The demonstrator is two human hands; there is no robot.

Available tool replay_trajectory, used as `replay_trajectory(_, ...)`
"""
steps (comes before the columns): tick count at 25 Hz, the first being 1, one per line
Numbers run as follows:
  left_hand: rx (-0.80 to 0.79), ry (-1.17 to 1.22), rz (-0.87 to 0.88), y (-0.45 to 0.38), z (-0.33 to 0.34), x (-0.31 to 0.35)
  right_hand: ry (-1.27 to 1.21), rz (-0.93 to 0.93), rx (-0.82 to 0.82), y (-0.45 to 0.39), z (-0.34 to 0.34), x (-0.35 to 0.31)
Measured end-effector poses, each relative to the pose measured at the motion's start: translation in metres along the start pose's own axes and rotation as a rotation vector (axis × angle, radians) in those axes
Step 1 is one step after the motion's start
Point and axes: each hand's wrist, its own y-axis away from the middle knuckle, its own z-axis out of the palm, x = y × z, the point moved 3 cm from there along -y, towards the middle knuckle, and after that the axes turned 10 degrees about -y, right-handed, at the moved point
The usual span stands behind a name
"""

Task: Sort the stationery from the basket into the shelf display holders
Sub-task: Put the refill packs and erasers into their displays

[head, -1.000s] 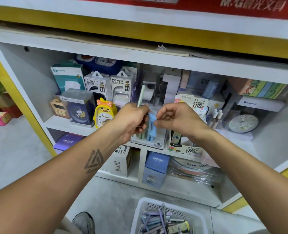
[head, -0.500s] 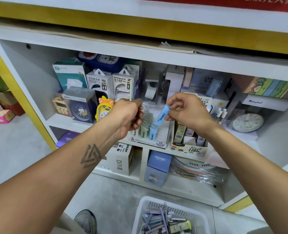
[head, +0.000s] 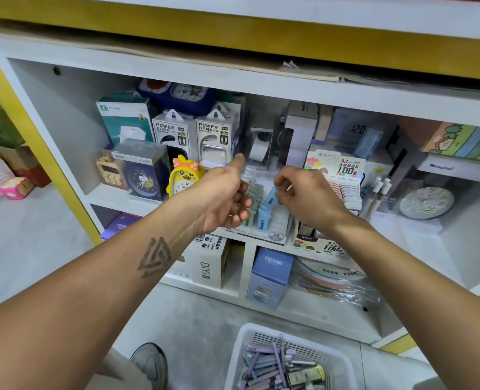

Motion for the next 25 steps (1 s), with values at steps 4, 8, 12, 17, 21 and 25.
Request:
replay_trajectory(4, -0.008, -0.104, 0.064, 0.0, 0.0, -0.003, 0.039, -0.031, -0.061, 0.003, 0.007, 0.004)
replay_trajectory(8, -0.029, -0.12, 0.097, 0.0, 0.0, -0.005, 0.049, -0.051, -0.075, 0.003, 0.007, 0.006)
replay_trajectory(12, -0.043, -0.15, 0.11, 0.001, 0.0, -0.005, 0.159, -0.132, -0.086, 0.004, 0.006, 0.007)
replay_trajectory(17, -0.096, -0.206, 0.116, 0.003, 0.002, -0.007, 0.108, -0.118, -0.056, 0.003, 0.011, 0.004)
replay_trajectory(21, -0.142, -0.196, 0.104, 0.001, 0.002, -0.01, 0.185, -0.119, -0.163, 0.004, 0.015, 0.002)
replay_trajectory(25, -0.225, -0.165, 0.092, -0.001, 0.004, -0.012, 0.037, 0.038, -0.187, 0.002, 0.011, -0.009)
